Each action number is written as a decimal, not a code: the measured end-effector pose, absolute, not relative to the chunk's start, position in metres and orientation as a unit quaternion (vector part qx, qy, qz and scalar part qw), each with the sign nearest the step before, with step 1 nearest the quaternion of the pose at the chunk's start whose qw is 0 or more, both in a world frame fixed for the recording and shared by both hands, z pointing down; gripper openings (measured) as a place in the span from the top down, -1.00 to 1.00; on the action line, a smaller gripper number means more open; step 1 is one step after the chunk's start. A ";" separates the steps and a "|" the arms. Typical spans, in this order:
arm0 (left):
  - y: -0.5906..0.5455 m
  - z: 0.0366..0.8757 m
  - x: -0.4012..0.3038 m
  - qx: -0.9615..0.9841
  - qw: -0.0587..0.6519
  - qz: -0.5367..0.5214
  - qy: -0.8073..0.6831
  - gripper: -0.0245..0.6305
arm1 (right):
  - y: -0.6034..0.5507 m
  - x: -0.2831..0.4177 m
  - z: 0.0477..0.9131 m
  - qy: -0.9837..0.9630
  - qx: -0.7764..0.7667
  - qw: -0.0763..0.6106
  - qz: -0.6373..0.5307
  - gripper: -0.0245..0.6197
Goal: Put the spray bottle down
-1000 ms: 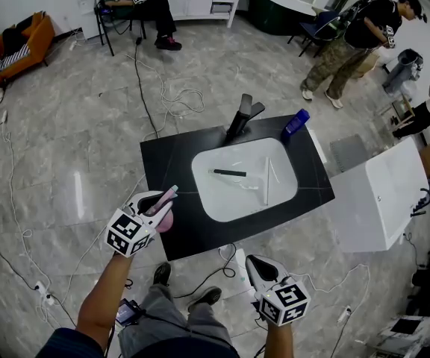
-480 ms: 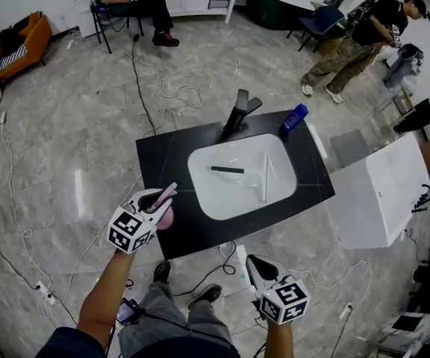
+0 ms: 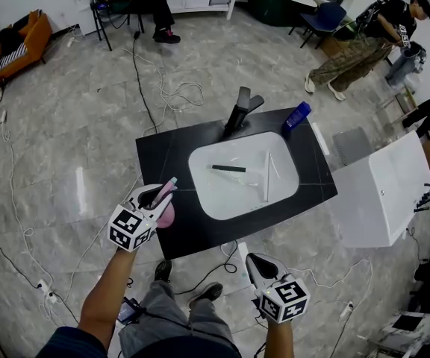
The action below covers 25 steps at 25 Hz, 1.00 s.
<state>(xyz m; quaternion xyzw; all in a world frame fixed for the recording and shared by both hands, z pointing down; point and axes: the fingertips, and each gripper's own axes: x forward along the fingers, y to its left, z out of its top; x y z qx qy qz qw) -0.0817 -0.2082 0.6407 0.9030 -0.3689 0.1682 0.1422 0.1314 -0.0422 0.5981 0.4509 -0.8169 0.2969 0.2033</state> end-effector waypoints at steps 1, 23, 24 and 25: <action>-0.209 0.641 -0.082 0.903 0.141 0.166 -0.369 0.65 | -0.043 0.131 0.599 -0.817 0.451 0.204 0.297 0.90; -0.206 0.630 -0.077 0.916 0.101 0.131 -0.365 0.60 | -0.055 0.127 0.596 -0.820 0.444 0.204 0.298 0.89; -0.206 0.628 -0.077 0.917 0.100 0.131 -0.364 0.58 | -0.056 0.127 0.594 -0.821 0.444 0.204 0.297 0.90; -0.206 0.627 -0.076 0.918 0.101 0.130 -0.361 0.57 | -0.056 0.128 0.593 -0.821 0.444 0.203 0.296 0.90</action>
